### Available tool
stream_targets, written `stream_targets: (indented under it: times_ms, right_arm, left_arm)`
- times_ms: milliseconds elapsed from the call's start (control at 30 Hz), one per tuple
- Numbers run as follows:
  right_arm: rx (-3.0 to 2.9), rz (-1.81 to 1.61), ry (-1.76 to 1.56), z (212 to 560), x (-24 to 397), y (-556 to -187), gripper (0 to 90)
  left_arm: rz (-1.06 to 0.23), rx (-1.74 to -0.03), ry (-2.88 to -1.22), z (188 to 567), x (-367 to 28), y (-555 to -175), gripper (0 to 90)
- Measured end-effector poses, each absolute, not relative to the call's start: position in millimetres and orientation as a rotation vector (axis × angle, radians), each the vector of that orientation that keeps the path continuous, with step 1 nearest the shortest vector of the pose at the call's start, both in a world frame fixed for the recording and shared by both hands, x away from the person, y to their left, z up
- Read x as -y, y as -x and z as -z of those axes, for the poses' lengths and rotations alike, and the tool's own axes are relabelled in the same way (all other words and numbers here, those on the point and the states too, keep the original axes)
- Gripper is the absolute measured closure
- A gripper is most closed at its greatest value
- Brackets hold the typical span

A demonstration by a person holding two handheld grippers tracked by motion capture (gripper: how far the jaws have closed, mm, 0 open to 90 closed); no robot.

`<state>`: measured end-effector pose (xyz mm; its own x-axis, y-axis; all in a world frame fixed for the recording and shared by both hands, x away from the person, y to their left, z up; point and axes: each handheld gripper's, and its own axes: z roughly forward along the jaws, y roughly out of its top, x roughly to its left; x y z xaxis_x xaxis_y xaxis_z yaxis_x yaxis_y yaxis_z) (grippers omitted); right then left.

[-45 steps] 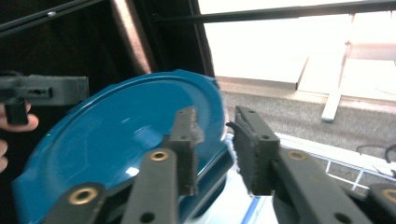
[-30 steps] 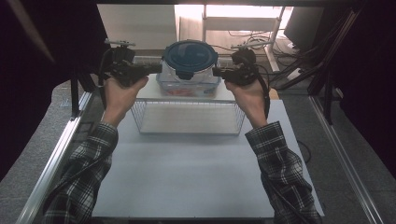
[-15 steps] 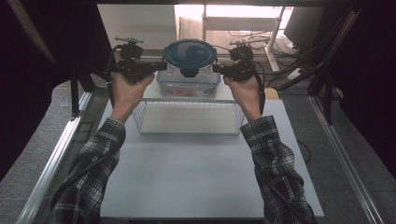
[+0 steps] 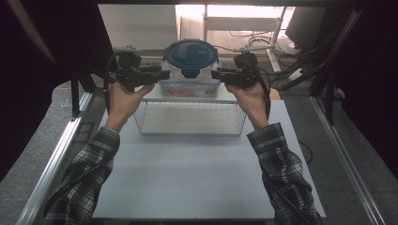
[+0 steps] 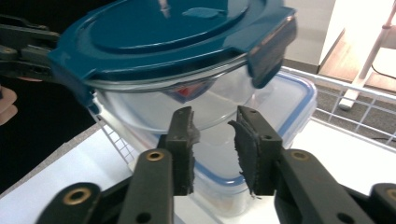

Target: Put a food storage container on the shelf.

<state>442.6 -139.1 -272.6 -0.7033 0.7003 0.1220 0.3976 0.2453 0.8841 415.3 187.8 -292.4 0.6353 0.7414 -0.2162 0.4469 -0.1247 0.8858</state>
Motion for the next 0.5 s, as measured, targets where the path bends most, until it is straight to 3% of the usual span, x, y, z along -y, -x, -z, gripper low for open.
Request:
stream_targets:
  times_ms: [500]
  right_arm:
    - [-2.273, -1.441, -0.941, 284, 137, -419, 47.5]
  left_arm:
    - [-0.321, -0.886, -1.814, 306, -182, -390, 28.3]
